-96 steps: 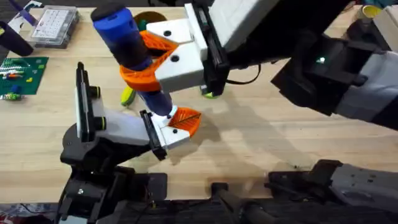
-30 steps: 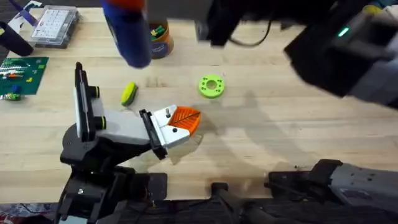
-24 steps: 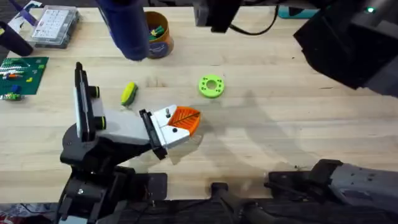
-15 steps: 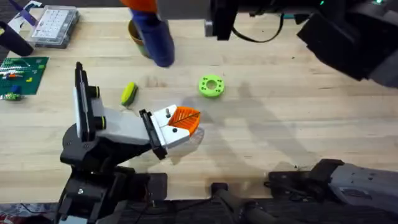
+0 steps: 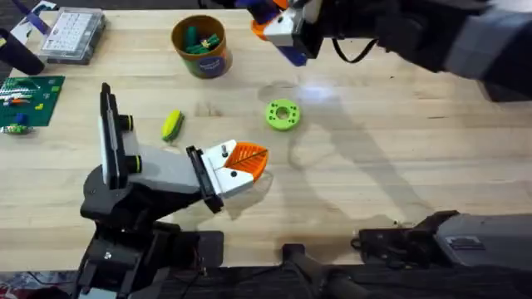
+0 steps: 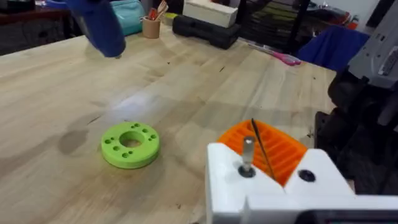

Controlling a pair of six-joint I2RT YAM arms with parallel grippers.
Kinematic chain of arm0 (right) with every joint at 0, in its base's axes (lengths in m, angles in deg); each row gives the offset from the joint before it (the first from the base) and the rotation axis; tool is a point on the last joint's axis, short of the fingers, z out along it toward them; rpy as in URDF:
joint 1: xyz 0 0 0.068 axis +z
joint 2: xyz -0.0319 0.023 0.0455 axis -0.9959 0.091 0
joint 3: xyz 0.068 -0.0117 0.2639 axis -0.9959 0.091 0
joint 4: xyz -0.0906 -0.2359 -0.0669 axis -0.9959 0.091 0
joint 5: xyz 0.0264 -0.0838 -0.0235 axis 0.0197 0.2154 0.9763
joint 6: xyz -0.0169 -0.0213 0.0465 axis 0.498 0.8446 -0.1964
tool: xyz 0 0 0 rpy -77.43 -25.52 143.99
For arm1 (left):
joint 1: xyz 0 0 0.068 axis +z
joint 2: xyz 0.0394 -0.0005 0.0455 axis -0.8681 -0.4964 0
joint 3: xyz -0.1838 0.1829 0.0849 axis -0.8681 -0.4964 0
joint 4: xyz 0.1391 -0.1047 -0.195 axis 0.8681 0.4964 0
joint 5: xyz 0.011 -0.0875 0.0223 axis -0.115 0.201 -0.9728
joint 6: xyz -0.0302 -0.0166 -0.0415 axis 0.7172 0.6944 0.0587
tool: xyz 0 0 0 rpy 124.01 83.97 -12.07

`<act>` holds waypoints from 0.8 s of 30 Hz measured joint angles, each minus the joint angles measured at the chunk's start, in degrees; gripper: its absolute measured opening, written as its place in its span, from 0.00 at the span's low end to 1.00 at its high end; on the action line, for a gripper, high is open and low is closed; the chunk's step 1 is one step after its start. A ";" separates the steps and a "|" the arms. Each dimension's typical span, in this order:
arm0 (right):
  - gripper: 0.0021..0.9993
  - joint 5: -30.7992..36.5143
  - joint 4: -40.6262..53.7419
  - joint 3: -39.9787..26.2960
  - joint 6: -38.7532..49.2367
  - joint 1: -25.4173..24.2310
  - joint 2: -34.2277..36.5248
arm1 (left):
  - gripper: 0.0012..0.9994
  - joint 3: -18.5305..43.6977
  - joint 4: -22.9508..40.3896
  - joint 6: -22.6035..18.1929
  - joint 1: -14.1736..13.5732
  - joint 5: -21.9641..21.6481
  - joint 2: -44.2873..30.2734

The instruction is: Pick up the gripper from the table and insert it into the empty holder that is missing its gripper. Then pick up a screw, insert it into the mounting hole, and use the screwdriver to tighten it. Finally, clean up the table by picking up the vegetable and placing it into the bucket.

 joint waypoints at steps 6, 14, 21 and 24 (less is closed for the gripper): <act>0.02 8.42 -0.97 0.00 11.56 -3.08 7.23 | 0.01 0.00 0.00 0.00 0.00 -0.02 0.01; 0.02 15.84 -9.73 -0.01 29.57 -7.15 20.50 | 0.01 0.00 0.00 0.01 0.00 -0.02 0.00; 0.02 19.49 -20.03 -0.18 42.22 -10.10 31.76 | 0.01 0.00 0.02 0.00 0.00 -0.02 0.01; 0.02 19.91 -22.74 -1.29 46.64 -10.75 33.76 | 0.01 0.00 0.02 0.00 0.00 -0.02 0.01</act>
